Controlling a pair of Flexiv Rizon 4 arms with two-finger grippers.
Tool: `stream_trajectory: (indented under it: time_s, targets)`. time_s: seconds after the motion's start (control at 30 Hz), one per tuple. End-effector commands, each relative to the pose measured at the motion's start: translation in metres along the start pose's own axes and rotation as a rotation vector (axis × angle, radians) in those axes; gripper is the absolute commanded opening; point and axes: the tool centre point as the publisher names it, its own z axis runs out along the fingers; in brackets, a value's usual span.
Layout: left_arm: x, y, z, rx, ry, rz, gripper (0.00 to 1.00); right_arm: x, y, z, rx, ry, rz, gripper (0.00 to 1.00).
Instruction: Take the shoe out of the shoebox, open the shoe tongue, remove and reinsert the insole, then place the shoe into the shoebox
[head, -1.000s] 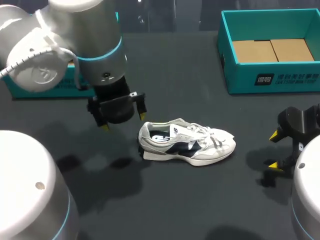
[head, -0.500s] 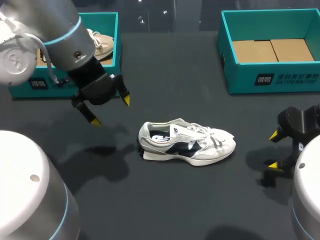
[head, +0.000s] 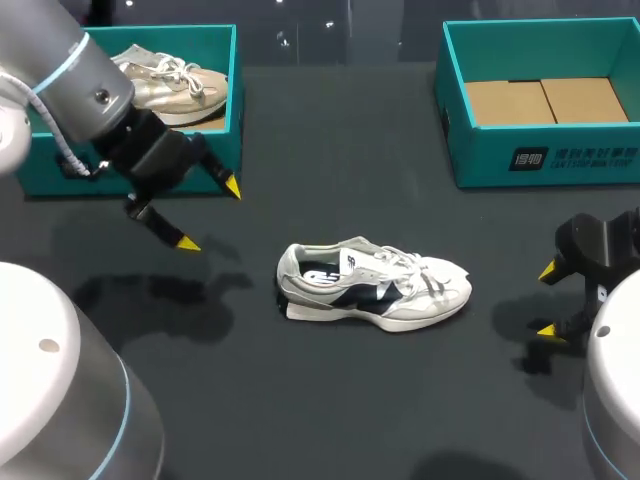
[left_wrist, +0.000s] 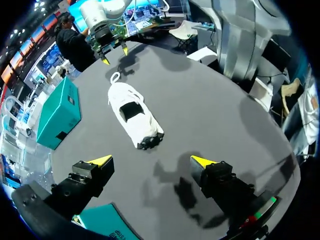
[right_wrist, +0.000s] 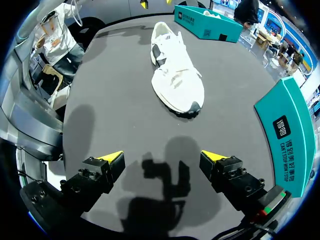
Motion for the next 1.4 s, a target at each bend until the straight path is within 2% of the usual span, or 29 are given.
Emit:
stream_trajectory:
  time_s: [0.03, 0.1, 0.33, 0.53, 0.7, 0.8, 1.23, 1.3, 1.4]
  targets:
    - [0.010, 0.010, 0.029, 0.042, -0.041, -0.072, 1.00, 0.002, 0.000, -0.001, 0.001, -0.004, 0.000, 1.00]
    - [0.017, 0.014, 0.038, 0.038, -0.048, -0.106, 1.00, 0.002, 0.000, -0.001, 0.001, -0.004, 0.000, 1.00]
    - [0.029, 0.027, 0.047, 0.148, -0.094, -0.223, 1.00, 0.002, 0.000, -0.001, 0.001, -0.004, 0.000, 1.00]
    - [0.034, 0.042, 0.052, 0.214, -0.101, -0.293, 1.00, 0.002, 0.000, -0.001, 0.001, -0.004, 0.000, 1.00]
    - [0.043, 0.053, 0.055, 0.335, -0.148, -0.351, 1.00, 0.002, 0.000, -0.001, 0.001, -0.004, 0.000, 1.00]
    - [0.049, 0.059, 0.054, 0.465, -0.147, -0.382, 1.00, 0.002, 0.000, -0.001, 0.001, -0.004, 0.000, 1.00]
    - [0.049, 0.059, 0.054, 0.465, -0.147, -0.382, 1.00, 0.002, 0.000, -0.001, 0.001, -0.004, 0.000, 1.00]
    - [0.052, 0.064, 0.059, 0.568, -0.146, -0.390, 1.00, 0.002, 0.000, -0.001, 0.001, -0.004, 0.000, 1.00]
    - [0.053, 0.077, 0.066, 0.652, -0.176, -0.459, 1.00, 0.002, 0.000, -0.001, 0.001, -0.004, 0.000, 1.00]
